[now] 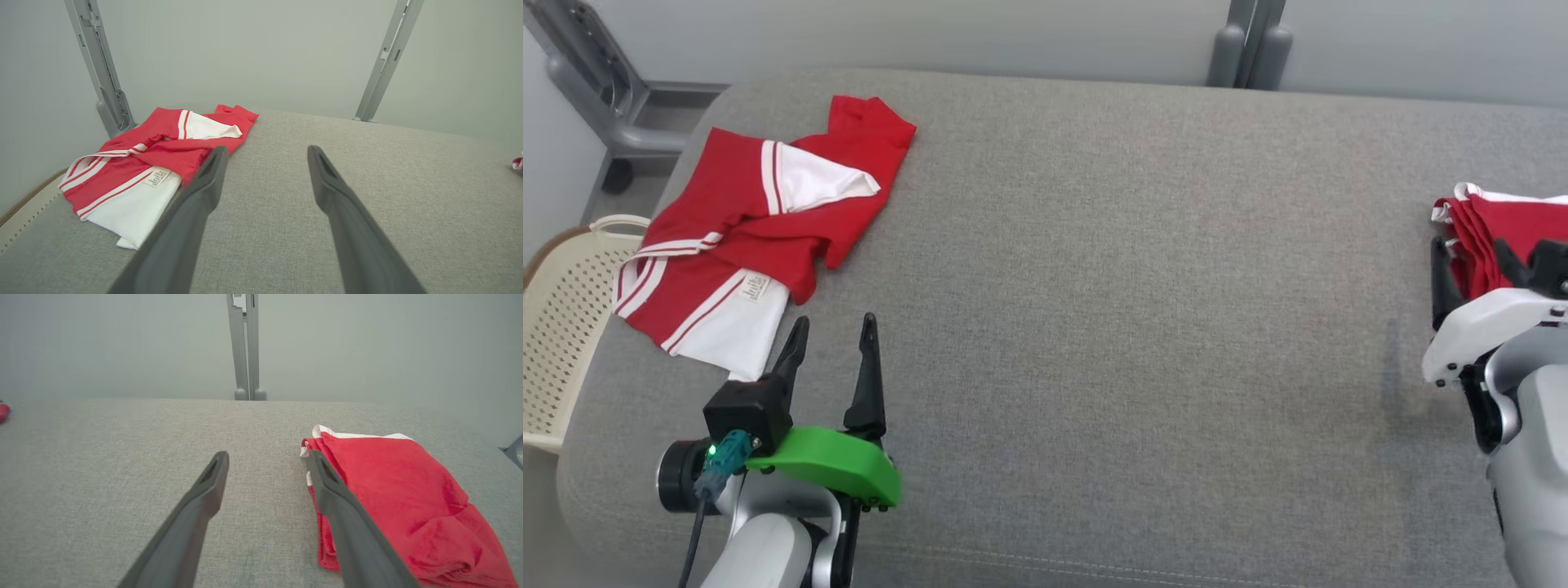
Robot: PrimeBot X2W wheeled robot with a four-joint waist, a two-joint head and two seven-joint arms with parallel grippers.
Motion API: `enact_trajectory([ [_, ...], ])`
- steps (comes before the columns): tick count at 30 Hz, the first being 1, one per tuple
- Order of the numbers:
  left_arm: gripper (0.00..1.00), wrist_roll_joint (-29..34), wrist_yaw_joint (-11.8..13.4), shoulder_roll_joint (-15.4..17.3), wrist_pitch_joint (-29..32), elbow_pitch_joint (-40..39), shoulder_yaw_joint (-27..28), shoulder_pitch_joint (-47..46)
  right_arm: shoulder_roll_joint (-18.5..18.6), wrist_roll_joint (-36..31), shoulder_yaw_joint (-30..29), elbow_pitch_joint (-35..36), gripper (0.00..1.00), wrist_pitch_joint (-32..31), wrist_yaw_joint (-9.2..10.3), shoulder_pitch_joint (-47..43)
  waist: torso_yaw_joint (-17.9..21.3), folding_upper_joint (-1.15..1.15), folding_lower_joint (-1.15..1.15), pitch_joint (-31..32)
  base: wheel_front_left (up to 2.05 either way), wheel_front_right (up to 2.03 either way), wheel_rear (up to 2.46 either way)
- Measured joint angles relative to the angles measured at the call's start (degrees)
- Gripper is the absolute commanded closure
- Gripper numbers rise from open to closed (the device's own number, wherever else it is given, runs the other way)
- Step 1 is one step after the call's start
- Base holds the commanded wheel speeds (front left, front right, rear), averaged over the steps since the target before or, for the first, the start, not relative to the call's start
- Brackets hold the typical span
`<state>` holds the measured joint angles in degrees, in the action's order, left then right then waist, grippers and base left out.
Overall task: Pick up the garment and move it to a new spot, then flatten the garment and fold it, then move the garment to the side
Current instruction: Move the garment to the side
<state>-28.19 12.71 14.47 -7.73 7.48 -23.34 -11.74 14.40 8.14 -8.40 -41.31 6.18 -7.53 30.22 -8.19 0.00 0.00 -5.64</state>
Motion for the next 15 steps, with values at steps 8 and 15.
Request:
enact_trajectory([
  [8,0.00,1.11,0.49,1.76,0.04,3.78,-0.20,0.12,-4.70,2.49,1.32,9.16,0.00,0.32,0.00,-7.34,-0.46,0.00,0.00,4.19,0.00,0.00,0.00],
  [15,0.00,1.12,-1.12,2.64,-2.25,8.11,-0.49,-0.07,-7.99,2.72,0.78,19.59,0.00,-0.63,0.00,-17.77,-0.48,0.00,0.00,7.30,0.00,0.00,0.00],
])
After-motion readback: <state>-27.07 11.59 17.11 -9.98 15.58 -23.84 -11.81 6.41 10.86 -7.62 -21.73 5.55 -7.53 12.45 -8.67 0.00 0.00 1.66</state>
